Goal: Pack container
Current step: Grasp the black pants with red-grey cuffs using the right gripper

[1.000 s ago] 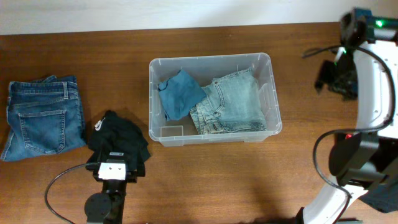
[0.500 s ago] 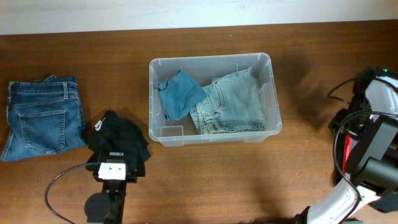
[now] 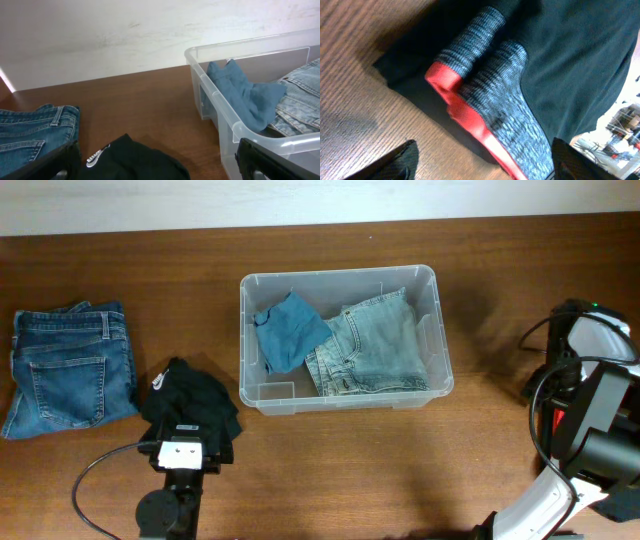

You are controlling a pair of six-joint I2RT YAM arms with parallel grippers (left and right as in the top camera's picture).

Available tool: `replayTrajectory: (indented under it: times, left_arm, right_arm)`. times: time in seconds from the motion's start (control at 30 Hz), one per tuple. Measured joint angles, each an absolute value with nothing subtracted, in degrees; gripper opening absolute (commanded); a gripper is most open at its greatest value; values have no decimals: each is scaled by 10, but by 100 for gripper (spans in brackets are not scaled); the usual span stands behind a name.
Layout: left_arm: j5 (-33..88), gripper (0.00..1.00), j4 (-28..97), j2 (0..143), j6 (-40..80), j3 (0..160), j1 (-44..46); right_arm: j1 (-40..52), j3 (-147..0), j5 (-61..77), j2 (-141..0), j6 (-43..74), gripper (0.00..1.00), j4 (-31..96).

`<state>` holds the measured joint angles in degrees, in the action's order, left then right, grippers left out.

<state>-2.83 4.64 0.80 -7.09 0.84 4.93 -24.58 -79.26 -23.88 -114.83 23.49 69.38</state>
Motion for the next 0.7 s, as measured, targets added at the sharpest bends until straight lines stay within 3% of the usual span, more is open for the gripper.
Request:
replayTrajectory:
  times: [0.43, 0.7]
  left_arm:
    - [-28, 99, 46, 8, -71, 8, 49]
    - [-28, 99, 46, 8, -71, 8, 49]
  right_arm:
    - [-242, -721, -278, -1138, 178, 86, 602]
    - [-242, -715, -312, -1136, 170, 95, 584]
